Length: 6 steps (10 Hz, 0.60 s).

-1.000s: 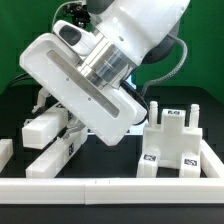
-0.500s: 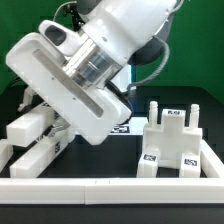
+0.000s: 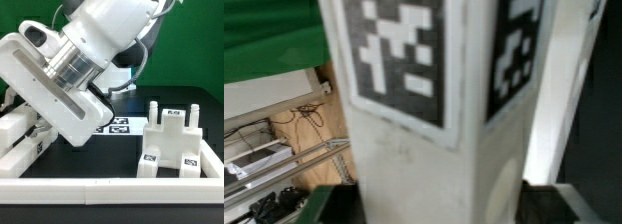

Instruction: Assemble chair

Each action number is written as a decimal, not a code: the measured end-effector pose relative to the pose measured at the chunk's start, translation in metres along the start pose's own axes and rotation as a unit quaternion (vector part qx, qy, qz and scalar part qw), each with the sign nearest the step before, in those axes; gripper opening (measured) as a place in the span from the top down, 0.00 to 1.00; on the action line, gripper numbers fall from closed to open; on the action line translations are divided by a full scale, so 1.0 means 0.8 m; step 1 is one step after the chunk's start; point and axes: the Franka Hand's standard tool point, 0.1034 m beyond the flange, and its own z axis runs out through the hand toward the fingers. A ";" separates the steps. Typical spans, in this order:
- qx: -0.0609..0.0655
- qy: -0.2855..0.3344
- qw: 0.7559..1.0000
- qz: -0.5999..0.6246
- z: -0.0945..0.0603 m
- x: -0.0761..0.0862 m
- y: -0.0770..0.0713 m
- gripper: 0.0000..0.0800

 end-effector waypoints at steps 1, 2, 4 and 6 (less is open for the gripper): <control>-0.027 0.003 1.000 0.009 -0.002 0.002 -0.004 0.50; -0.049 0.007 0.999 0.011 -0.006 0.004 -0.008 0.50; -0.102 0.014 0.995 0.007 -0.013 0.006 -0.018 0.50; -0.195 0.019 0.980 0.012 -0.024 0.007 -0.035 0.50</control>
Offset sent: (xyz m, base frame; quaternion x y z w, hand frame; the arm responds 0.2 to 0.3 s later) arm 0.0004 0.0092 -0.0029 -0.1188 0.0077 0.0143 0.9928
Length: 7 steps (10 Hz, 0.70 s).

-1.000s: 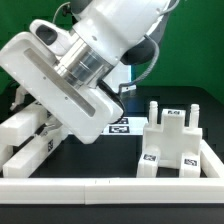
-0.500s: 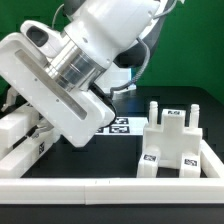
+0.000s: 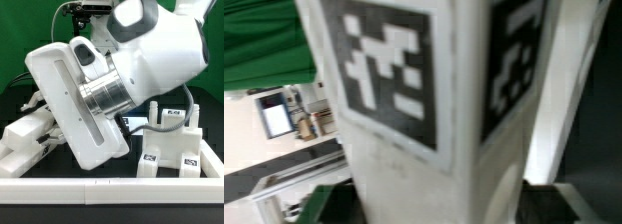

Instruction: Assemble chair

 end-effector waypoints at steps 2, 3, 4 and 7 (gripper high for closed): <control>-0.066 0.009 0.998 -0.013 -0.007 -0.001 -0.010 0.50; -0.077 0.007 0.997 -0.009 -0.007 0.000 -0.008 0.50; -0.074 0.007 0.997 -0.009 -0.008 0.001 -0.007 0.29; -0.069 0.004 0.998 -0.004 -0.008 0.003 -0.004 0.19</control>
Offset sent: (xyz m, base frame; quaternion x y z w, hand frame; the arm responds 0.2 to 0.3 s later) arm 0.0000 0.0000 0.0000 0.0000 0.0000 0.0000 1.0000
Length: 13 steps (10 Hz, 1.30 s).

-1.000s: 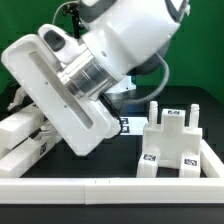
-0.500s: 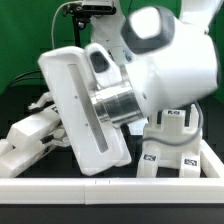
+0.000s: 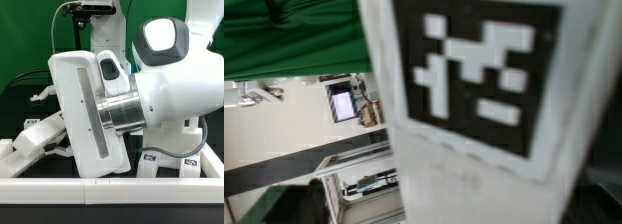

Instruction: Assemble chair

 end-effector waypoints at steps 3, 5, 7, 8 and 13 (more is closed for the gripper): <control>0.011 -0.001 1.000 0.006 -0.006 0.004 0.003 0.19; 0.037 0.000 0.999 0.017 -0.015 0.007 0.004 0.19; 0.092 0.007 0.996 0.017 -0.025 0.019 0.005 0.19; 0.131 0.009 0.991 0.022 -0.028 0.024 0.011 0.19; 0.292 0.009 0.956 0.036 -0.035 0.047 0.044 0.19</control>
Offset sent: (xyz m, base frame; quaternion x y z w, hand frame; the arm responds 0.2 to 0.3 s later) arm -0.0017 0.0103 0.0072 0.1161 -0.0103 0.0288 0.9928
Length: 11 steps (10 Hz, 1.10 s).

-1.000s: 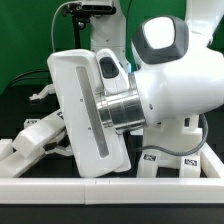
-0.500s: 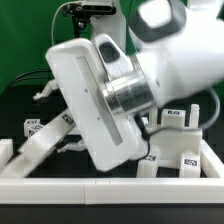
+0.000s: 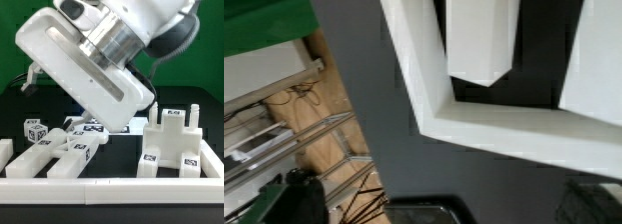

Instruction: Assemble chair

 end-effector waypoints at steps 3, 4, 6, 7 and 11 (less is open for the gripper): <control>0.051 -0.008 0.999 -0.002 -0.006 0.010 0.022 0.19; 0.050 -0.008 0.999 -0.003 -0.006 0.009 0.021 0.19; 0.076 -0.027 0.996 0.024 -0.006 0.001 0.024 0.19; 0.089 -0.033 0.995 0.037 -0.007 -0.004 0.021 0.19; 0.107 -0.055 0.992 0.030 -0.002 -0.022 -0.017 0.19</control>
Offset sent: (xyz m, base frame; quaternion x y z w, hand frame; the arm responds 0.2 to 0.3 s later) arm 0.0000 0.0000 0.0000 0.0000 0.0000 0.0000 1.0000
